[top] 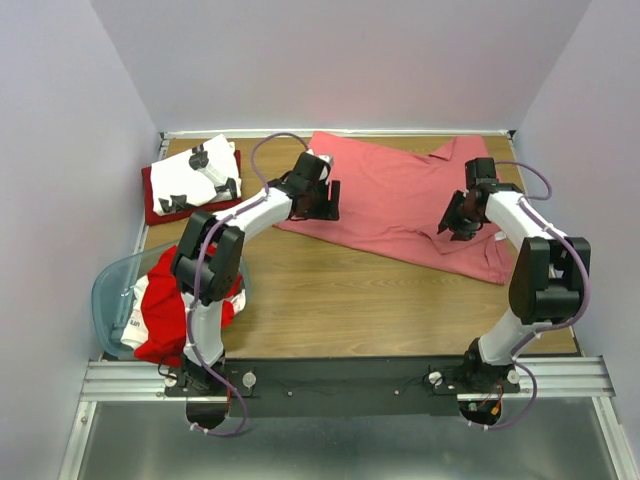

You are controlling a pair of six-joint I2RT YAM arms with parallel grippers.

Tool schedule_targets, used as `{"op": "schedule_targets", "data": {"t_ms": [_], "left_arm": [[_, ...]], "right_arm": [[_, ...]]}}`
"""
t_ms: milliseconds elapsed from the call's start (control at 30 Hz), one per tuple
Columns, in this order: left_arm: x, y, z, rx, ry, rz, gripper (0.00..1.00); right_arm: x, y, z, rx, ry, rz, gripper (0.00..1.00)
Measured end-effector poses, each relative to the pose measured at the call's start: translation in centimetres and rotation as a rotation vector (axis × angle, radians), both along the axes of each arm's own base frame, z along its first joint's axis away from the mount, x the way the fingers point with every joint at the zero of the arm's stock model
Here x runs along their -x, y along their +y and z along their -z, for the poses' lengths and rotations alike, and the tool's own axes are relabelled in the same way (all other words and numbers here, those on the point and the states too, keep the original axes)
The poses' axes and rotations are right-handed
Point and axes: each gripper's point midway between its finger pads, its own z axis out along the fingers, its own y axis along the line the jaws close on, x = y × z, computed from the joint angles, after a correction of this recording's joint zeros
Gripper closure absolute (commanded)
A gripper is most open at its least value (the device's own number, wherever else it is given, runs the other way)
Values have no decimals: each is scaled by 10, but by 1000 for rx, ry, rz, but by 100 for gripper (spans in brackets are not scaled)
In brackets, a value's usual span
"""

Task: Fold and stack the t-shirts
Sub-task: Fold the tshirt

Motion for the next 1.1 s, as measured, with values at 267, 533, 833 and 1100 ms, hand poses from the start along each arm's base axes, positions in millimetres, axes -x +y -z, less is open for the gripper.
{"op": "schedule_targets", "data": {"t_ms": [267,533,833,1100], "left_arm": [[25,14,51,-39,115,-1,25],[24,11,50,-23,109,3,24],[23,11,51,-22,107,3,25],[22,10,52,-14,90,3,25]], "right_arm": [[15,0,27,-2,67,6,57],[28,-1,40,-2,100,7,58],[34,-1,48,-2,116,8,72],[31,-1,48,-2,103,7,87]]}}
